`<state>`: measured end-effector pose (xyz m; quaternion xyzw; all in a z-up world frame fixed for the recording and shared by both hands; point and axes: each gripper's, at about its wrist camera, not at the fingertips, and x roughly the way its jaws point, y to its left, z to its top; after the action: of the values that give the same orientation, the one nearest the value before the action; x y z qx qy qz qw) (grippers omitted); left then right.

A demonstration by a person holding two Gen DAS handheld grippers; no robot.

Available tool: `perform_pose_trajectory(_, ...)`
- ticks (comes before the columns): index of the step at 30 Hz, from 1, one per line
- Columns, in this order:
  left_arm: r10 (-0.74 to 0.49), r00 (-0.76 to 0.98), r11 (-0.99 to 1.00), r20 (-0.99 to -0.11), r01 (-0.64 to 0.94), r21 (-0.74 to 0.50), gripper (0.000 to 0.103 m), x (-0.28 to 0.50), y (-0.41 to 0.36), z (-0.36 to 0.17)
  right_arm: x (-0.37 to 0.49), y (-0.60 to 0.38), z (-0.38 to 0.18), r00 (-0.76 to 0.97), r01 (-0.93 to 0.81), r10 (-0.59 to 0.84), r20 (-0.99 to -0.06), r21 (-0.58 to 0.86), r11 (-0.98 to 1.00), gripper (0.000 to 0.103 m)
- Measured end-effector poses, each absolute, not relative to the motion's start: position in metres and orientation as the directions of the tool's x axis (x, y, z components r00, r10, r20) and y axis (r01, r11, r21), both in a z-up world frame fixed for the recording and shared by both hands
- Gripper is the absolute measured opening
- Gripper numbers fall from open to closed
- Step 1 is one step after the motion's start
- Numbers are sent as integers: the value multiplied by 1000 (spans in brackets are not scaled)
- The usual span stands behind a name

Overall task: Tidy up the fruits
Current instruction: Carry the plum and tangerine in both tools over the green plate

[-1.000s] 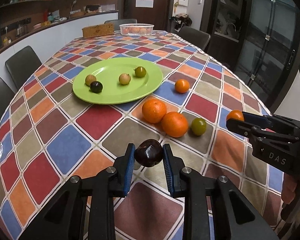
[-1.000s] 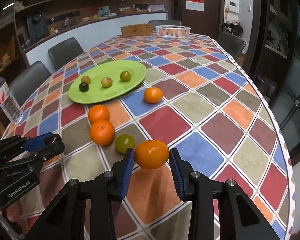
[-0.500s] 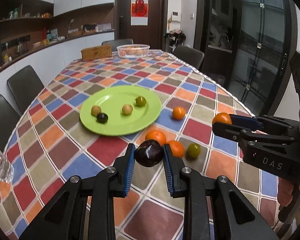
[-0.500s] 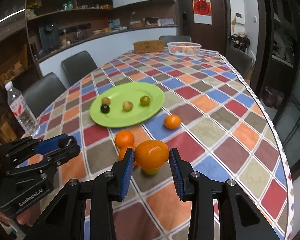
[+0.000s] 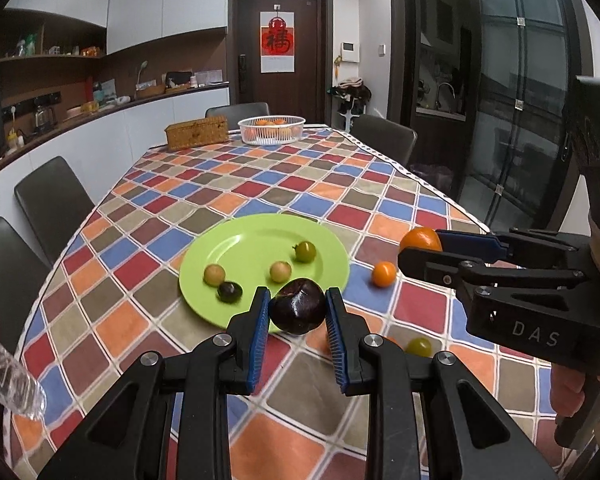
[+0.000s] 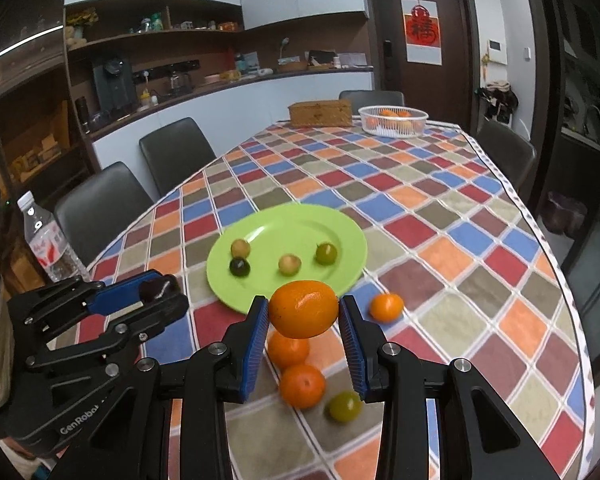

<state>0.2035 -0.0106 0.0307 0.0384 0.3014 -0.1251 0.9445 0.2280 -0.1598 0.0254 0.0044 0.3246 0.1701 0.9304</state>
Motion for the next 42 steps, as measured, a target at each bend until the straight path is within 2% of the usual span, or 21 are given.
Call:
perform_pose_trajectory(15,-226,785,959,-576,284,10,28,272,8,40,300,-131,35,699,-362,347,-626,110,926,37)
perform_pose_trajectory(25,-222,723,967,-654,251,-50,28,332,26,20,357,-118,10,658,-351,308,-687,83,933,37)
perform_pose_trajectory(34,-253,621,964,-742,230,-136,28,379,33,-13,399,-111,-16,583,-336,321,-746,139,932,37)
perform_pose_trajectory(42,-238,596,967,-767,223,-127,28,389,30,-28,417,-106,-32,545,-330,312,-778,144,933,37)
